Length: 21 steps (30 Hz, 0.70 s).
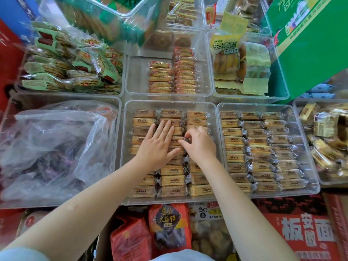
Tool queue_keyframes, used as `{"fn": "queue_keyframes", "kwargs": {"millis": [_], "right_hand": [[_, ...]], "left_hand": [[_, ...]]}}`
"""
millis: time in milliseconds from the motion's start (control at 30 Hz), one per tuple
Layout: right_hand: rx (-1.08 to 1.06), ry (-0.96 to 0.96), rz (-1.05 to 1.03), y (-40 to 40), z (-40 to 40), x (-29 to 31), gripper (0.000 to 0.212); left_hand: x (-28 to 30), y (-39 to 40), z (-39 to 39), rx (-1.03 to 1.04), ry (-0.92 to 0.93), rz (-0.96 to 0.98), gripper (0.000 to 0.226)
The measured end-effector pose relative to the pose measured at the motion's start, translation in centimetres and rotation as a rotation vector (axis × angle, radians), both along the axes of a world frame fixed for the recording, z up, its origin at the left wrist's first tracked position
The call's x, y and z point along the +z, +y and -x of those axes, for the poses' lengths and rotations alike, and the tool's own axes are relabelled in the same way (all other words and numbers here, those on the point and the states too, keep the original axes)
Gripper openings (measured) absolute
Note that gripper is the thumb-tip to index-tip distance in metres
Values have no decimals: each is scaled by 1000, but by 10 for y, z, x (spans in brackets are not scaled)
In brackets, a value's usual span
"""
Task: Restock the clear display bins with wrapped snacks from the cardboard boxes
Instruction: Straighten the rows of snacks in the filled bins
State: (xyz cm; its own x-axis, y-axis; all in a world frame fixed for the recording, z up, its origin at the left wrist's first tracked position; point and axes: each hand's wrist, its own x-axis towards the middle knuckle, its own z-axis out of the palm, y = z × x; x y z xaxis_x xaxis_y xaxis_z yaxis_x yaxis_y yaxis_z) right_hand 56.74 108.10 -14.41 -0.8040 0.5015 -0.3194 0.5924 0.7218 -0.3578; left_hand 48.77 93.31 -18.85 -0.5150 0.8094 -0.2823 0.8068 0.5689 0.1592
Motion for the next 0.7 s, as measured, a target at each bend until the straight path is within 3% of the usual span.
{"fn": "queue_keyframes", "kwargs": {"millis": [300,500,600,700], "right_hand": [[-114,49,82,-1,23,5,19],[56,-185,-133,-2,19,6,40],[-6,-136,-7,-1,17,1,35],[-14,-102,-19,1,18,2,29]], "left_hand": [[2,-18,-11,-23,-19,-15,80],[3,-14,-16,1,-25,15,83],[4,-16,-15,-10,-28,25,81],[4,-18,-13,-34,-24,21,80]]}}
